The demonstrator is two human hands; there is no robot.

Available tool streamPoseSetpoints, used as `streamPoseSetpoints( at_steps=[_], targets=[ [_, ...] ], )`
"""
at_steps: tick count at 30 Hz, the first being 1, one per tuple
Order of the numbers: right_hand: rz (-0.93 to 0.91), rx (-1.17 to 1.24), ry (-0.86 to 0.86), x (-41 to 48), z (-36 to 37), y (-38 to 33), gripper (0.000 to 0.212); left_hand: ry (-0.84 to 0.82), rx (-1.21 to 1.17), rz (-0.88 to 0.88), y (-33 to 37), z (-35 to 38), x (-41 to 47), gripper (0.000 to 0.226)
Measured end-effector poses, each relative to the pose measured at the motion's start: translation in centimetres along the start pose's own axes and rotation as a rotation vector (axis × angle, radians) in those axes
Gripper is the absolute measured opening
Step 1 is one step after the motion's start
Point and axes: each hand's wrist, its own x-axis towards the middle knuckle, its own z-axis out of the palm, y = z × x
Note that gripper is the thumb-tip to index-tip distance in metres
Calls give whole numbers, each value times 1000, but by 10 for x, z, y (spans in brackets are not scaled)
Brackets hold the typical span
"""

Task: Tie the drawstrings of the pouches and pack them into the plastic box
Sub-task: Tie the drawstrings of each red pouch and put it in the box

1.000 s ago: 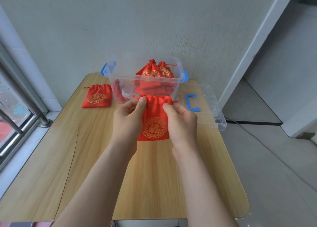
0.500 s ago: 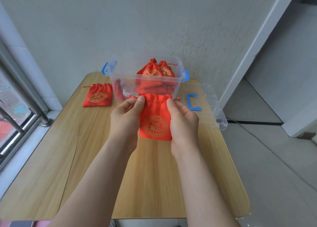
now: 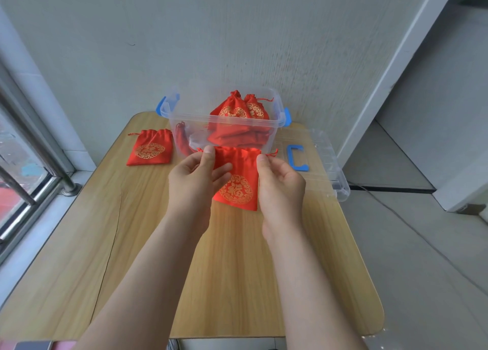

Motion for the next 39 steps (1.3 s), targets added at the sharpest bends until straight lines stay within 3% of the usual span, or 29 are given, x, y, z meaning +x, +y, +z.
streamPoseSetpoints(
  at_steps=[5, 8, 13, 19, 26, 33, 39],
  targets=[
    [40, 9, -18, 0, -1, -3, 13, -4, -42, -29, 2, 4, -3, 34],
    [40, 11, -35, -1, -1, -3, 23, 19, -63, -35, 3, 6, -2, 32],
    [62, 22, 6, -1, -1, -4, 21, 33, -74, -65, 3, 6, -1, 19],
    [79, 68, 38, 1, -5, -4, 31, 45, -54, -37, 3, 4, 1, 25],
    [182, 208, 85, -2, -12, -16, 11, 69, -169, -112, 5, 0, 2, 16],
    [371, 410, 105, -2, -17, -19, 15, 106, -244, -190, -2, -2, 8, 16],
    [463, 483, 235, 0, -23, -18, 20, 168, -217, -182, -7, -5, 16, 21]
  ],
)
